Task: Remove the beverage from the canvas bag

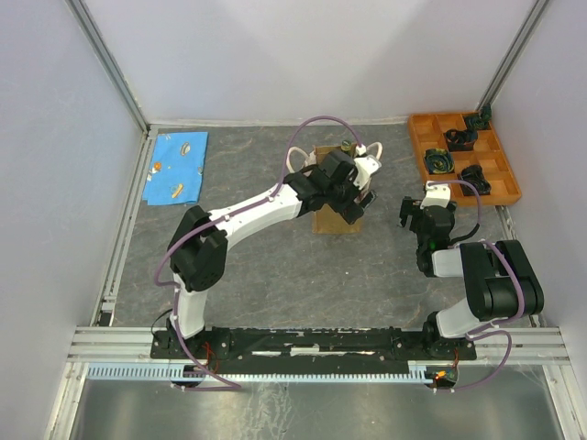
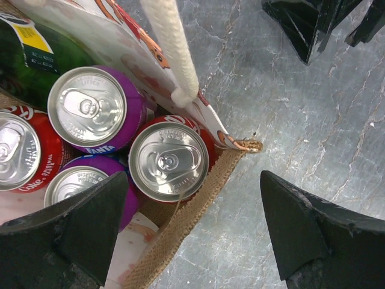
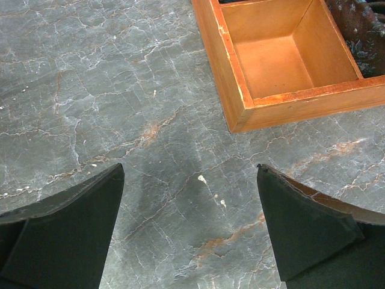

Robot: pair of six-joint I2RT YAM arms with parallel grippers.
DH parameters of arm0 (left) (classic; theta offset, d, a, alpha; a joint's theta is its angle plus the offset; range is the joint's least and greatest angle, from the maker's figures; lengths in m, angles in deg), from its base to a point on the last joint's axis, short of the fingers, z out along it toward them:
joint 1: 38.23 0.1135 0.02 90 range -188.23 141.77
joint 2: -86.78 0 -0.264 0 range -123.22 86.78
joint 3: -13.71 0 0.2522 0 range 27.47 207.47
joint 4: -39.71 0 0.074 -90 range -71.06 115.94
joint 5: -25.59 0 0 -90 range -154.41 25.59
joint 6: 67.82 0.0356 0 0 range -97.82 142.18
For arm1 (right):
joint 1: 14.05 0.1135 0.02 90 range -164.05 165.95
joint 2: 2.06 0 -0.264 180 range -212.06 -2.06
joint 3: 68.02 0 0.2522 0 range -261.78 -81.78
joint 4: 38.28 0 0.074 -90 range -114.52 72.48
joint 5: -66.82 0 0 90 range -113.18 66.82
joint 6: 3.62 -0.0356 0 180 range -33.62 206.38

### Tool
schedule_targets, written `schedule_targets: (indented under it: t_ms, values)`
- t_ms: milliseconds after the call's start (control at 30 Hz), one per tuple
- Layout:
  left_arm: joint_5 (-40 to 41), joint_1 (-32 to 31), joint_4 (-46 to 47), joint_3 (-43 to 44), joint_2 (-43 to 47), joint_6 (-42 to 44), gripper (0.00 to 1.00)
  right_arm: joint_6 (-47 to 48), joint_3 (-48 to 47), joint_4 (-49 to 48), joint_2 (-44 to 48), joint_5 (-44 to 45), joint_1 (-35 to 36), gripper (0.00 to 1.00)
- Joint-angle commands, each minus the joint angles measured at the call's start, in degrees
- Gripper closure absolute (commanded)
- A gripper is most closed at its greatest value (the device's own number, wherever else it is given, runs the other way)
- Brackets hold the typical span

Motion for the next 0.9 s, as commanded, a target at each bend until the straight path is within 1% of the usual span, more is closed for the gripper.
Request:
schedule_targets:
  t_ms: [0, 100, 200, 233, 300, 367, 533, 667, 867]
  values:
    - [0.6, 0.1, 3.2, 4.2, 3.1, 1.7, 0.04, 0.2, -1.6, -1.5, 0.5, -0.4, -0.1, 0.01]
    - [-0.2, 0.1, 4.4, 5.0, 5.2, 0.5, 0.05, 0.2, -1.6, -1.5, 0.6, -0.4, -0.1, 0.01]
    - [1.4, 0.2, 4.8, 6.0, 5.6, -0.5, 0.08, 0.2, -1.5, -1.5, 0.5, -0.4, -0.2, 0.01]
    - [2.4, 0.2, 4.3, 6.7, 5.0, -0.4, 0.11, 0.2, -1.5, -1.5, 0.6, -0.4, -0.1, 0.01]
    - [5.0, 0.2, 2.7, 8.4, 3.3, -0.5, 0.21, 0.2, -1.6, -1.5, 0.5, -0.4, -0.1, 0.01]
    - [6.1, 0.3, 1.4, 10.0, 1.9, -0.5, 0.27, 0.2, -1.6, -1.5, 0.5, -0.4, -0.2, 0.01]
    - [8.6, 1.2, 1.1, 10.9, -0.5, -1.7, 0.28, 0.2, -1.6, -1.5, 0.5, -0.4, -0.1, 0.01]
    - [7.3, 2.3, 0.9, 10.4, -1.5, -2.7, 0.29, 0.2, -1.6, -1.5, 0.5, -0.4, -0.1, 0.01]
    - [4.8, 2.3, 0.1, 8.9, -3.1, -4.4, 0.24, 0.2, -1.6, -1.5, 0.5, -0.4, -0.1, 0.01]
